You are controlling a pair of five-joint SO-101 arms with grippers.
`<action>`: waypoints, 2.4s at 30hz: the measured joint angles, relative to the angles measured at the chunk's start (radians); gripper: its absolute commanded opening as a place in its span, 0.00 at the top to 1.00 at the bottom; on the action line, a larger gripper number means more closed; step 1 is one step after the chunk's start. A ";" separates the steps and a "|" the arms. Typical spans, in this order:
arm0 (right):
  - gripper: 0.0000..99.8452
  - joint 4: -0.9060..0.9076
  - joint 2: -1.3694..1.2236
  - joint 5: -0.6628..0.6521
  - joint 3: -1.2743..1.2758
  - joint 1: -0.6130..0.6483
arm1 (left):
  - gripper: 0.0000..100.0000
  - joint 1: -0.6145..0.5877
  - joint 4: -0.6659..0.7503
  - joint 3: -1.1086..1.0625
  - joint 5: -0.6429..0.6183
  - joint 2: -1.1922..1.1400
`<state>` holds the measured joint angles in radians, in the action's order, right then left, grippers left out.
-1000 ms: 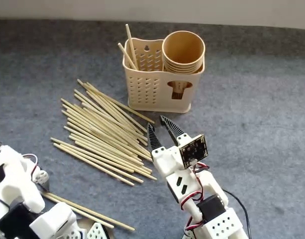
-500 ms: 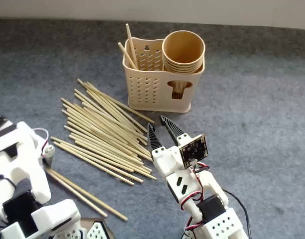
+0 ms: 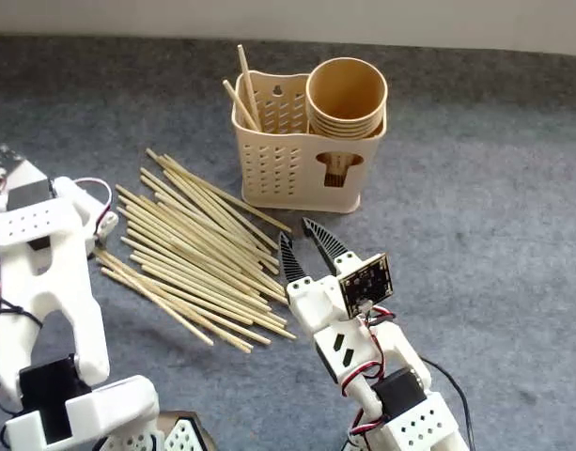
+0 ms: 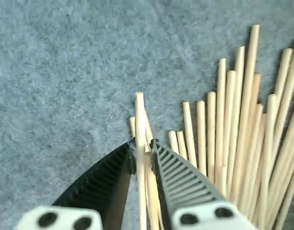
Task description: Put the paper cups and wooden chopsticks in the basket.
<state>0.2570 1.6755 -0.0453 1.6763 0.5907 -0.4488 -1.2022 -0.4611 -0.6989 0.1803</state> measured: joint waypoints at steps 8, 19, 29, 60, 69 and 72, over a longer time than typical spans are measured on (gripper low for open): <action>0.87 0.000 0.000 0.000 0.000 0.000 | 0.99 0.055 -0.025 0.075 -0.015 -0.002; 0.87 0.000 0.000 0.000 0.000 0.000 | 0.99 0.063 -0.124 0.334 -0.015 -0.002; 0.87 0.000 0.000 0.000 0.000 0.000 | 0.99 0.095 -0.302 0.690 -0.015 -0.002; 0.87 0.000 0.000 0.000 0.000 0.000 | 0.99 0.269 0.114 1.069 -0.015 -0.002; 0.87 0.000 0.000 0.000 0.000 0.000 | 0.99 0.302 0.287 1.069 -0.015 -0.014; 0.87 0.000 0.000 0.000 0.000 0.000 | 0.99 0.311 0.324 1.069 -0.015 -0.043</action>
<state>0.2570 1.6755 -0.0453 1.6763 0.5907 -0.1373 -0.8784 0.6084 -0.7142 0.1373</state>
